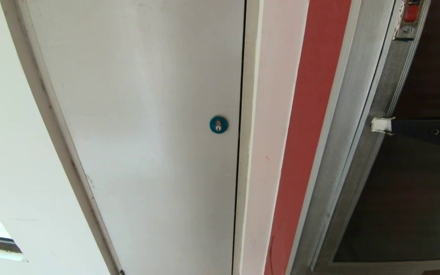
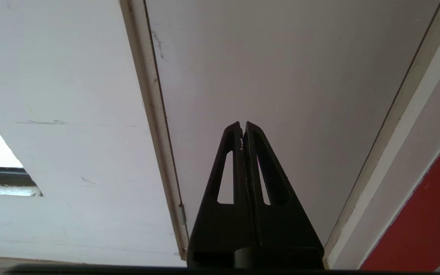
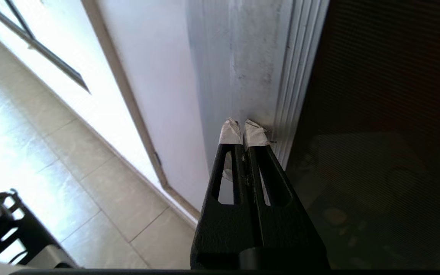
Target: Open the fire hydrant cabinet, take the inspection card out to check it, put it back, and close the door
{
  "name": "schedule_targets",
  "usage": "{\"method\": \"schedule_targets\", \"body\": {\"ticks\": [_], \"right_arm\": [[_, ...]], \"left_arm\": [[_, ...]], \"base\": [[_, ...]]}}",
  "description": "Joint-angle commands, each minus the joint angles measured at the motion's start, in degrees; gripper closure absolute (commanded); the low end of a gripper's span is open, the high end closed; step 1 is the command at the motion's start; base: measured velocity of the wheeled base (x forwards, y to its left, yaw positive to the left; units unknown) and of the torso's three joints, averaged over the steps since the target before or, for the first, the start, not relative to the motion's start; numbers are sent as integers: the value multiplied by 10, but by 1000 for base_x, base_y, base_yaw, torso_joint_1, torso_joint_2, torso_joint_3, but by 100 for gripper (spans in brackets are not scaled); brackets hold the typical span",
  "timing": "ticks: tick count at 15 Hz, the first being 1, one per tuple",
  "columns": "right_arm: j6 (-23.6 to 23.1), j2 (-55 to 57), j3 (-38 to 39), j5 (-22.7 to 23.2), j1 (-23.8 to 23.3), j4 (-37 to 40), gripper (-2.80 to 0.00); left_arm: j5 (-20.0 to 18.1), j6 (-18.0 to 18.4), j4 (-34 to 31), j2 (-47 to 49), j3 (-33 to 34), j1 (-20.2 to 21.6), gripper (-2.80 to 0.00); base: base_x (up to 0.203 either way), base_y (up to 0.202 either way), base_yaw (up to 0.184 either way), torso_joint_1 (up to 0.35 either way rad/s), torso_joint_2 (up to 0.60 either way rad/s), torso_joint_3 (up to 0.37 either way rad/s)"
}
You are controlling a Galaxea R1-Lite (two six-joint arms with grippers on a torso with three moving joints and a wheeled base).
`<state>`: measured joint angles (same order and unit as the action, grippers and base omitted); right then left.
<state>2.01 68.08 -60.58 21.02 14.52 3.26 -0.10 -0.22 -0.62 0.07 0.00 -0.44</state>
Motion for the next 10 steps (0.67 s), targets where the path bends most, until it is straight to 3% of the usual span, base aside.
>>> {"method": "schedule_targets", "body": {"ticks": [1, 7, 10], "right_arm": [[-1, 21, -1, -24, 2, -11, 0], [-6, 15, -2, -90, 4, -16, 0], [-7, -5, -7, -90, 17, -12, 0]], "left_arm": [[0, 0, 0, 0, 0, 0, 0], [0, 0, 0, 0, 0, 0, 0], [0, 0, 0, 0, 0, 0, 0]], "base": [[0, 0, 0, 0, 0, 0], [0, 0, 0, 0, 0, 0], [0, 0, 0, 0, 0, 0]]}}
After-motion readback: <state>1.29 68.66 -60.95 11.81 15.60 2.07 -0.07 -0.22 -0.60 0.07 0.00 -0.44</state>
